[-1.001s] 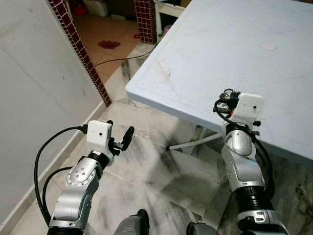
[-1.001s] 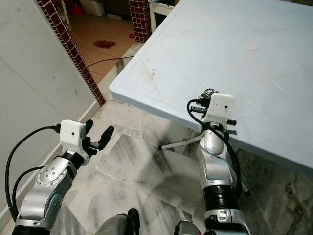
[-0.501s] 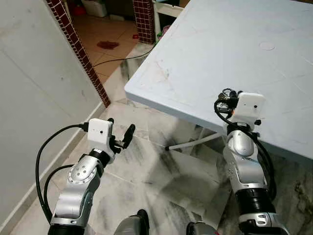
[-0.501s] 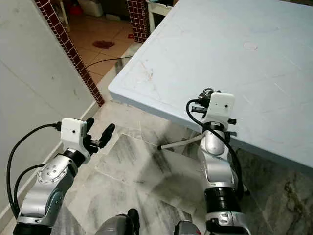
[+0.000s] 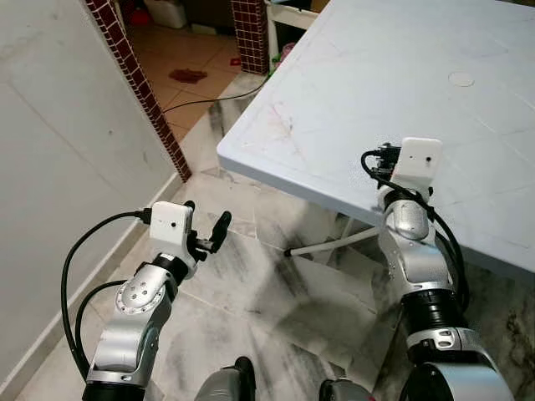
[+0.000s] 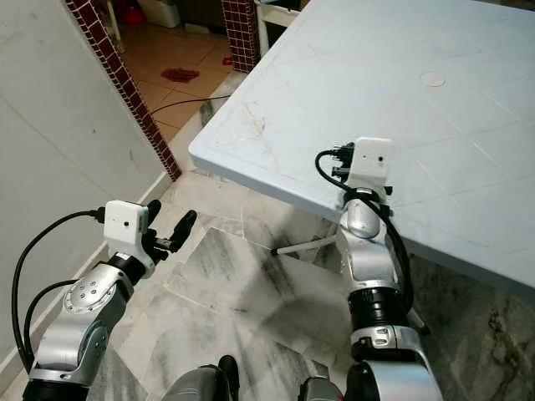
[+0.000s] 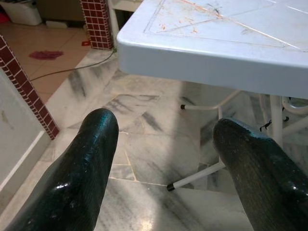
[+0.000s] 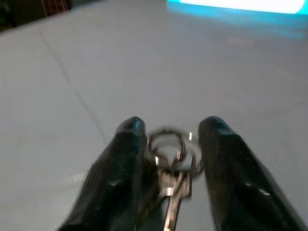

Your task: Hang keys on a hook

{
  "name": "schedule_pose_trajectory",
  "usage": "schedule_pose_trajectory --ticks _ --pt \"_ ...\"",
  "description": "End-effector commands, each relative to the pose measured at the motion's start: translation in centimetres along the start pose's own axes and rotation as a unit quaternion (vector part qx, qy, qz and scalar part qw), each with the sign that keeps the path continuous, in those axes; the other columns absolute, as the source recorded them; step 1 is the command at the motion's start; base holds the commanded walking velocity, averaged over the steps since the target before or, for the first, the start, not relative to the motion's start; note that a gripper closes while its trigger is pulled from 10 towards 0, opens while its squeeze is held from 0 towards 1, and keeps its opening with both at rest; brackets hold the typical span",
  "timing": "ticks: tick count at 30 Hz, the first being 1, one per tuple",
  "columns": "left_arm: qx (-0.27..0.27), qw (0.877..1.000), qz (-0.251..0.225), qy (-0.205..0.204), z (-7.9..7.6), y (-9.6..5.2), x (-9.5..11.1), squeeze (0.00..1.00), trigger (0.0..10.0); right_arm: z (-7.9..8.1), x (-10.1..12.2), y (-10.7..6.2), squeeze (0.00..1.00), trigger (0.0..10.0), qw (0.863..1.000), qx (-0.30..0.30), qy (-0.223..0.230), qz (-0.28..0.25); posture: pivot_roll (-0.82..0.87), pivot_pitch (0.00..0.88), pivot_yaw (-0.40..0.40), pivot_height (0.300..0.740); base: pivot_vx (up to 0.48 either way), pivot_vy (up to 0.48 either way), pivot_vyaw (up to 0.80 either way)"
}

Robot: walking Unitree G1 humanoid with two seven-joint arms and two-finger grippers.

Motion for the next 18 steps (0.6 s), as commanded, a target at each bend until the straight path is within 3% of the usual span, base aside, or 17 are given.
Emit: schedule_pose_trajectory --ticks 1,13,14,15,16,18 --pt "0.011 1.0 0.011 0.005 0.5 -0.4 -0.6 0.0 10.0 0.3 -0.4 0.0 1.0 10.0 1.0 0.003 0.003 0.011 0.05 0.21 0.117 0.74 0.0 0.0 0.0" --pt "0.008 1.0 0.012 0.005 0.4 -0.4 -0.6 0.0 10.0 0.1 -3.2 -0.2 1.0 10.0 0.998 0.016 -0.002 0.061 0.05 0.209 0.12 0.74 0.0 0.0 0.0" --pt "0.009 1.0 0.012 0.005 0.4 -0.4 -0.6 0.0 10.0 0.0 -3.3 -0.2 0.73 0.0 0.998 0.015 0.0 0.063 0.05 0.209 0.121 0.74 0.0 0.0 0.0" --pt "0.009 1.0 0.012 0.006 0.5 -0.4 -0.6 0.0 10.0 -0.1 -3.4 -0.2 0.73 0.0 0.998 0.014 0.0 0.062 0.05 0.209 0.121 0.74 0.0 0.0 0.0" --pt "0.009 1.0 0.012 0.006 0.5 -0.5 -0.6 0.0 10.0 -0.2 -3.4 -0.2 0.0 0.0 0.998 0.013 0.001 0.062 0.05 0.21 0.121 0.74 0.0 0.0 0.0" --pt "0.009 1.0 0.012 0.006 0.5 -0.5 -0.6 0.0 10.0 -0.3 -3.4 -0.2 0.0 0.0 0.998 0.012 0.003 0.062 0.05 0.21 0.121 0.74 0.0 0.0 0.0"
Point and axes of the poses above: a point about 5 cm out from each wrist's last joint towards the gripper, its own y axis pointing out of the wrist towards the gripper, its own x axis along the axis of the wrist's last joint, z = x × y, the point moved 5 cm from there along y, pointing out of the wrist towards the gripper
